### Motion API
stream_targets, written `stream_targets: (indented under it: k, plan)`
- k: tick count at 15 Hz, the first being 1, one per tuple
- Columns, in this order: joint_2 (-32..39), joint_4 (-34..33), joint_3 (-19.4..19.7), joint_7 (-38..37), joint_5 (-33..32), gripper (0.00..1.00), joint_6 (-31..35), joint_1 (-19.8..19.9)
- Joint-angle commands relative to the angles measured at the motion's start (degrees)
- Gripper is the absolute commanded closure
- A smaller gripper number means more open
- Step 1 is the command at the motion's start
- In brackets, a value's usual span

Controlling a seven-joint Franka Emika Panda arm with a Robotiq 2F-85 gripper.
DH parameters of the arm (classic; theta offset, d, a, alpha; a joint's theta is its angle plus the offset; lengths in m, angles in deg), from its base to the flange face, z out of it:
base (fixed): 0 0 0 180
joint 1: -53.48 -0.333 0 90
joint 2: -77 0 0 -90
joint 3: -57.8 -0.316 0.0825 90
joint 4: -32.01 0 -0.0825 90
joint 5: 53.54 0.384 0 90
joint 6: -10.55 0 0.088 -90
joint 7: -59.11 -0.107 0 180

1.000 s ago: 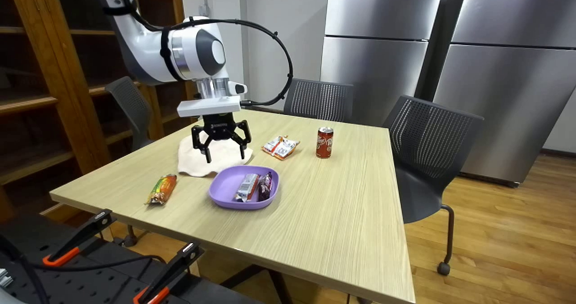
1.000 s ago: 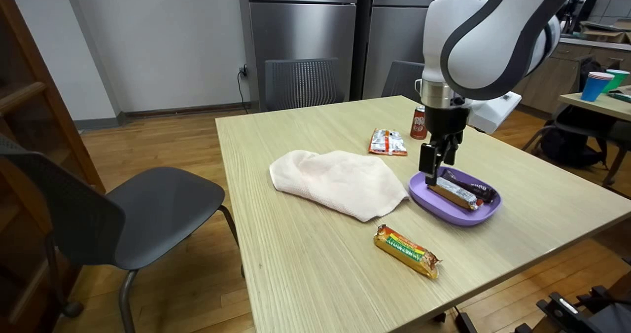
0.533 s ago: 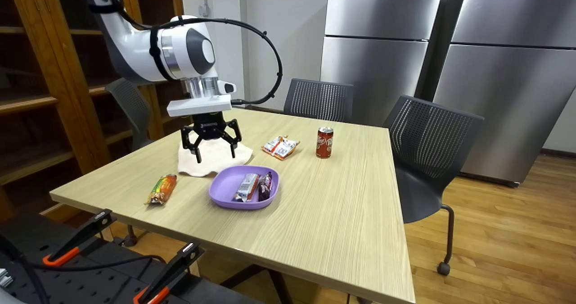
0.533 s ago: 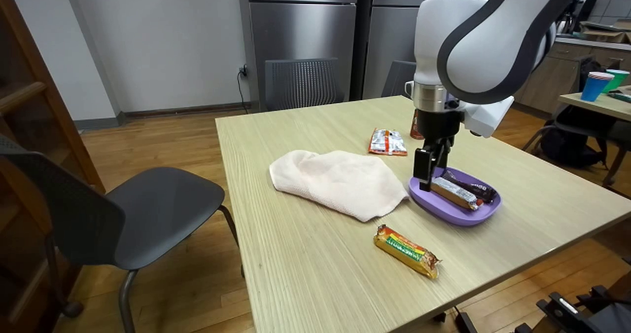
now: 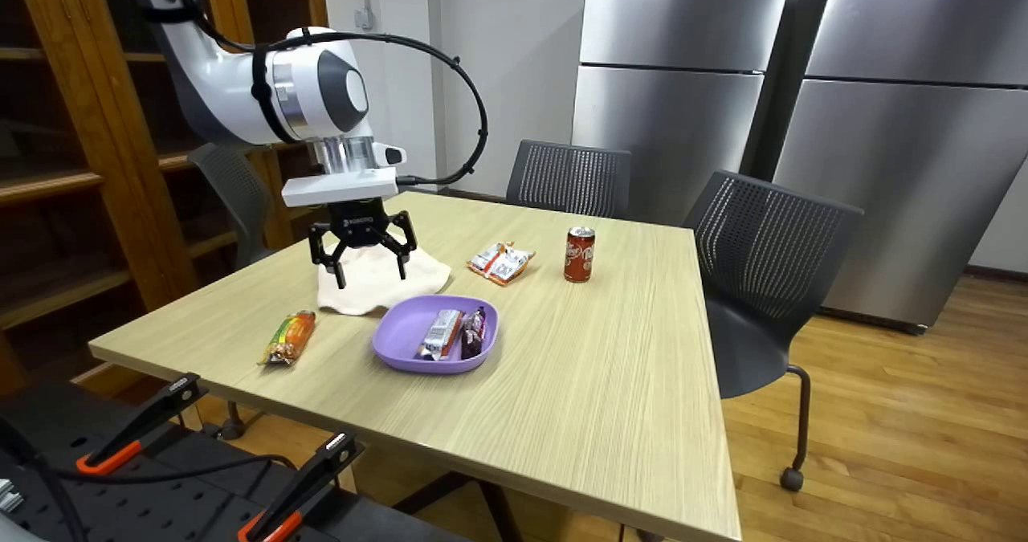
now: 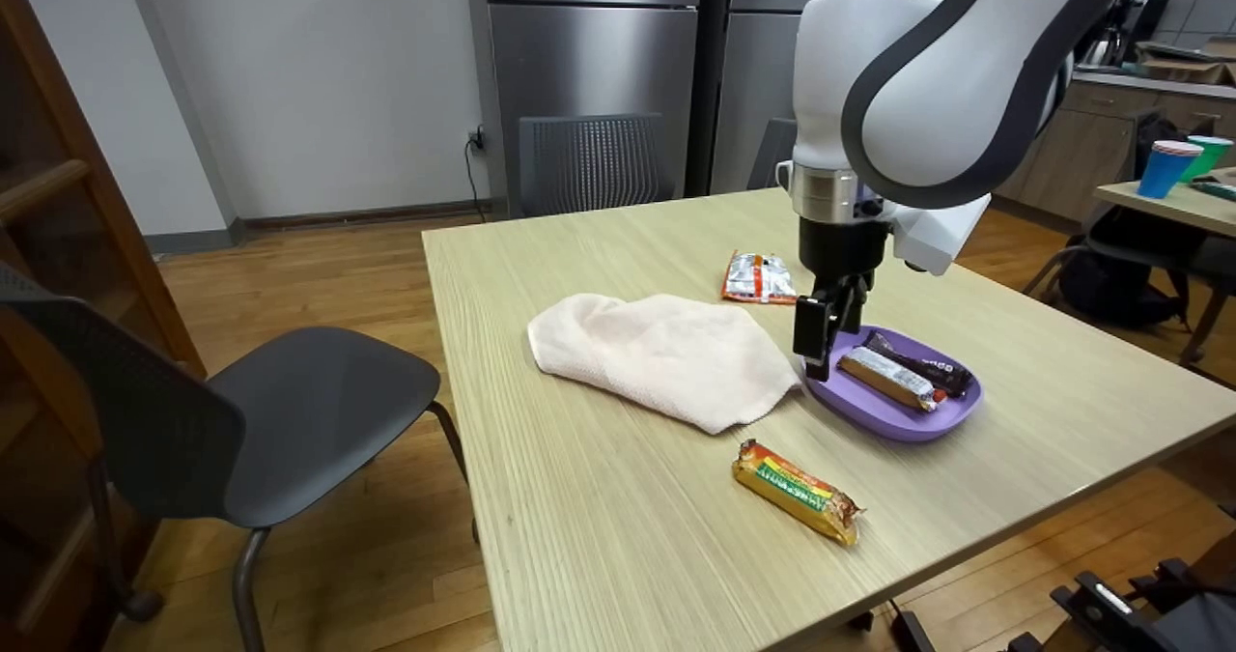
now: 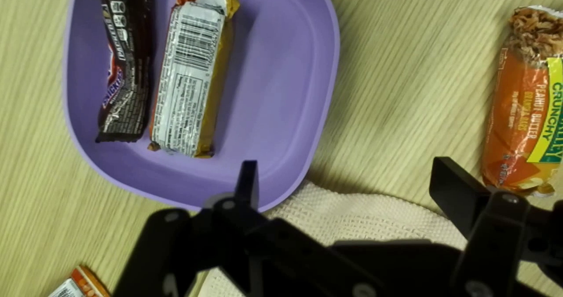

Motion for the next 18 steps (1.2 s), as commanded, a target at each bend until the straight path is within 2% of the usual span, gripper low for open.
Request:
stream_targets:
  k: [1, 5, 18]
  plan:
    - [0.0, -0.1, -0.7, -0.3, -0.4, 0.0, -0.2, 0.7]
    - [0.3, 0.7, -0.6, -2.2, -1.4, 0.0, 0.5, -0.9]
    - [0.9, 5.0, -4.5, -4.7, 0.1, 0.0, 1.2, -4.2]
